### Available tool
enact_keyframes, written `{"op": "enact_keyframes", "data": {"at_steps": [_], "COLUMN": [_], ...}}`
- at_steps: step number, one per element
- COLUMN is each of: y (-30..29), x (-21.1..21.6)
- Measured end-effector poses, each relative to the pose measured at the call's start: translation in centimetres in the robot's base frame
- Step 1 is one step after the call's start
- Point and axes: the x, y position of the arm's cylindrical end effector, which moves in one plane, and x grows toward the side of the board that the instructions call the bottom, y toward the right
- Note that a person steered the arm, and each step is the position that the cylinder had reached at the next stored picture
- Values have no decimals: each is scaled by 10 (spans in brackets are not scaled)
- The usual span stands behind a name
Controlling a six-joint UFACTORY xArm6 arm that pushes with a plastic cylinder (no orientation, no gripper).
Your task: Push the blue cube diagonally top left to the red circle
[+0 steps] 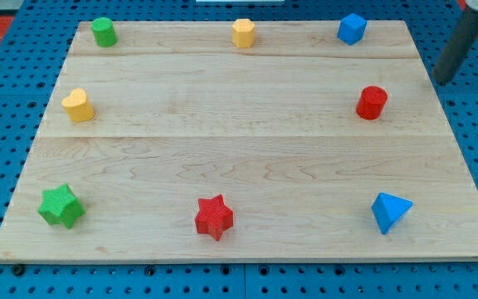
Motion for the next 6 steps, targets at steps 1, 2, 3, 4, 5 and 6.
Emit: {"op": "enact_keyframes", "data": {"at_steps": [1, 2, 3, 4, 5, 6], "y": [-2, -27, -71, -141, -172, -143], "x": [-74, -112, -112, -99, -64, -47]}}
